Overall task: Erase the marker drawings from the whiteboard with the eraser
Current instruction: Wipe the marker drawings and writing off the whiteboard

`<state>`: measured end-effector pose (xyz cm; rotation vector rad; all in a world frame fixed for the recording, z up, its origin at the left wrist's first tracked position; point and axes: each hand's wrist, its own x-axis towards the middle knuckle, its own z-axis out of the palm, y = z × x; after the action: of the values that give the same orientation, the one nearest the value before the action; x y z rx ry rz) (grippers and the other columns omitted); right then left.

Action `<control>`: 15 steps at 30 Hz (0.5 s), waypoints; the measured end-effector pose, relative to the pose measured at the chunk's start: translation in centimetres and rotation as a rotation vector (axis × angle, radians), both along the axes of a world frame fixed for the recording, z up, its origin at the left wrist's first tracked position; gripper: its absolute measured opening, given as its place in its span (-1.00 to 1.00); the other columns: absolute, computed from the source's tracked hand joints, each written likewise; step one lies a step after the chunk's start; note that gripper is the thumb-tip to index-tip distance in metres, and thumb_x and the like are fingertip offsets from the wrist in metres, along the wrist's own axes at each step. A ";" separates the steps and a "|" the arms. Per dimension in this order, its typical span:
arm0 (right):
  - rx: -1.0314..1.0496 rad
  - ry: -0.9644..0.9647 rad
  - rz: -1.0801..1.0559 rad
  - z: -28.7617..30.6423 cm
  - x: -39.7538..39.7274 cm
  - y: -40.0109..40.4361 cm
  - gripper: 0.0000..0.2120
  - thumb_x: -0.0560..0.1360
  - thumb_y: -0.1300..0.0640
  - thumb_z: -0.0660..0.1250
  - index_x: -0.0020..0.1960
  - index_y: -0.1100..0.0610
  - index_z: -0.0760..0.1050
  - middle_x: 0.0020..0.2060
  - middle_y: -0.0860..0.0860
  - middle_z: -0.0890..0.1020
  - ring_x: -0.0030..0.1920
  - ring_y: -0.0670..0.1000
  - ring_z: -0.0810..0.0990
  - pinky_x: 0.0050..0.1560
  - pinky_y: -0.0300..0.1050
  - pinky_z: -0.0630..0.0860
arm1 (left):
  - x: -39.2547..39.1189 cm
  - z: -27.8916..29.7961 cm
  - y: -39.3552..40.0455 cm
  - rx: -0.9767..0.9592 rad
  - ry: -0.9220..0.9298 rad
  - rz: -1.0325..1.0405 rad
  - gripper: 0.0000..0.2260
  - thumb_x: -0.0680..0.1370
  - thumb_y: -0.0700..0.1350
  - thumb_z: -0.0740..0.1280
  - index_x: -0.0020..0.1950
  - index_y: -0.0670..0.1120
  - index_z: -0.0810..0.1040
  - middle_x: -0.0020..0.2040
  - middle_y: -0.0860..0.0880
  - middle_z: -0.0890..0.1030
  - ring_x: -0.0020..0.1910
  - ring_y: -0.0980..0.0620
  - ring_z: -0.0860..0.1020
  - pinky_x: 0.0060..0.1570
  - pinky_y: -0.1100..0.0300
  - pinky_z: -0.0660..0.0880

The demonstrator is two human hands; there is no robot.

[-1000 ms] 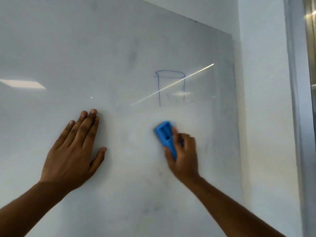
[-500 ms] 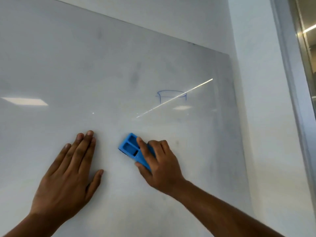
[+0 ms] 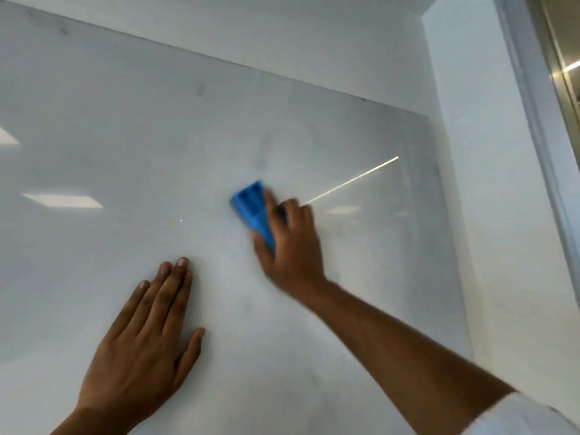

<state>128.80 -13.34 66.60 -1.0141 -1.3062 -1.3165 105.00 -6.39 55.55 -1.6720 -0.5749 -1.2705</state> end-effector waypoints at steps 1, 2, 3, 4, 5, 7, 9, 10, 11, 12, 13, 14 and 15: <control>-0.053 -0.125 0.016 -2.4 -0.5 0.1 -0.35 0.63 -0.12 0.21 0.63 0.17 0.21 0.17 0.16 0.45 0.06 0.21 0.43 0.08 0.09 0.47 | -0.2 0.1 0.0 -0.004 0.004 -0.015 -0.29 0.64 0.10 0.18 0.66 -0.35 0.29 0.74 -0.20 0.22 0.70 -0.17 0.22 0.73 0.02 0.00; -0.105 -0.229 0.019 -4.5 -0.1 -0.1 -0.35 0.65 -0.13 0.20 0.63 0.15 0.20 0.17 0.14 0.45 0.06 0.19 0.44 0.07 0.08 0.50 | -0.8 0.0 -0.1 -0.014 0.009 -0.032 -0.29 0.65 0.10 0.18 0.67 -0.34 0.28 0.74 -0.19 0.21 0.71 -0.17 0.21 0.73 0.03 0.01; -0.133 -0.308 0.007 -5.7 1.2 -0.6 -0.36 0.65 -0.13 0.21 0.63 0.15 0.21 0.18 0.13 0.45 0.06 0.19 0.45 0.08 0.08 0.52 | -1.5 -0.2 0.0 -0.019 0.012 -0.041 -0.30 0.66 0.10 0.18 0.68 -0.33 0.27 0.74 -0.18 0.21 0.72 -0.16 0.20 0.73 0.02 0.03; -0.145 -0.306 0.003 -6.0 2.8 -1.4 -0.37 0.65 -0.11 0.23 0.62 0.16 0.24 0.18 0.13 0.46 0.07 0.20 0.46 0.10 0.09 0.53 | -2.6 -0.7 0.3 -0.029 0.014 -0.040 -0.31 0.67 0.10 0.16 0.69 -0.32 0.26 0.75 -0.18 0.20 0.73 -0.15 0.19 0.72 -0.01 0.07; -0.116 -0.215 -0.002 -5.7 4.8 -2.0 -0.38 0.64 -0.09 0.25 0.61 0.17 0.27 0.19 0.15 0.47 0.09 0.22 0.48 0.12 0.09 0.54 | -3.9 -1.4 0.7 -0.045 0.008 -0.039 -0.31 0.69 0.12 0.13 0.70 -0.31 0.24 0.75 -0.17 0.19 0.74 -0.15 0.18 0.70 -0.06 0.12; -0.037 0.121 -0.018 -3.1 8.5 -3.3 -0.39 0.64 -0.04 0.29 0.62 0.17 0.26 0.22 0.21 0.50 0.14 0.27 0.49 0.18 0.11 0.51 | -5.9 -2.4 1.3 -0.075 -0.005 -0.045 -0.30 0.72 0.16 0.07 0.72 -0.27 0.19 0.75 -0.17 0.18 0.74 -0.16 0.16 0.64 -0.18 0.21; -0.030 0.430 -0.006 -0.2 11.3 -4.2 -0.37 0.66 -0.02 0.29 0.65 0.11 0.18 0.29 0.23 0.46 0.23 0.28 0.46 0.28 0.14 0.46 | -6.7 -3.1 1.9 -0.075 -0.003 -0.039 -0.31 0.72 0.16 0.06 0.73 -0.27 0.17 0.75 -0.18 0.17 0.75 -0.17 0.15 0.62 -0.23 0.24; -0.037 0.512 0.007 0.6 11.7 -4.2 -0.37 0.66 -0.02 0.29 0.66 0.08 0.16 0.32 0.22 0.44 0.26 0.27 0.45 0.32 0.13 0.43 | -6.7 -3.3 1.9 -0.074 -0.008 -0.041 -0.31 0.72 0.15 0.07 0.73 -0.27 0.16 0.76 -0.18 0.16 0.75 -0.17 0.14 0.64 -0.22 0.21; -0.032 0.526 0.021 0.9 11.3 -4.0 -0.37 0.66 -0.01 0.30 0.66 0.04 0.16 0.33 0.21 0.44 0.27 0.26 0.45 0.35 0.13 0.43 | -6.6 -3.3 1.9 -0.074 -0.011 -0.040 -0.30 0.71 0.14 0.08 0.74 -0.27 0.16 0.76 -0.18 0.15 0.75 -0.17 0.14 0.67 -0.18 0.17; -0.032 0.484 0.041 0.2 10.3 -3.6 -0.37 0.65 0.00 0.31 0.65 0.02 0.17 0.32 0.19 0.44 0.27 0.24 0.45 0.35 0.13 0.43 | -6.4 -3.5 1.9 -0.077 -0.013 -0.036 -0.30 0.71 0.13 0.09 0.74 -0.27 0.15 0.76 -0.18 0.14 0.75 -0.17 0.13 0.70 -0.15 0.13; -0.037 0.387 0.061 -0.7 8.9 -3.2 -0.38 0.64 0.00 0.32 0.64 -0.01 0.20 0.31 0.17 0.46 0.26 0.22 0.46 0.34 0.10 0.45 | -6.3 -3.4 1.9 -0.069 -0.013 -0.027 -0.31 0.71 0.12 0.09 0.74 -0.27 0.14 0.76 -0.17 0.13 0.75 -0.16 0.13 0.71 -0.12 0.10; -0.069 0.264 0.068 -2.8 7.3 -2.7 -0.38 0.62 -0.01 0.32 0.63 -0.03 0.22 0.30 0.13 0.47 0.25 0.19 0.46 0.33 0.05 0.44 | -6.4 -3.6 1.9 -0.073 -0.016 -0.018 -0.31 0.71 0.12 0.10 0.74 -0.26 0.14 0.76 -0.17 0.13 0.75 -0.16 0.12 0.72 -0.09 0.08; -0.104 0.138 0.061 -5.2 5.9 -2.3 -0.38 0.61 -0.03 0.31 0.63 -0.05 0.23 0.30 0.10 0.47 0.25 0.16 0.46 0.32 0.01 0.42 | -6.5 -3.6 1.9 -0.067 -0.015 -0.016 -0.31 0.71 0.12 0.10 0.74 -0.26 0.13 0.77 -0.17 0.12 0.76 -0.15 0.12 0.73 -0.07 0.05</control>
<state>134.68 -15.63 61.45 -1.1086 -1.3006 -1.1226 98.50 -4.52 51.98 -1.7267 -0.6205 -1.2882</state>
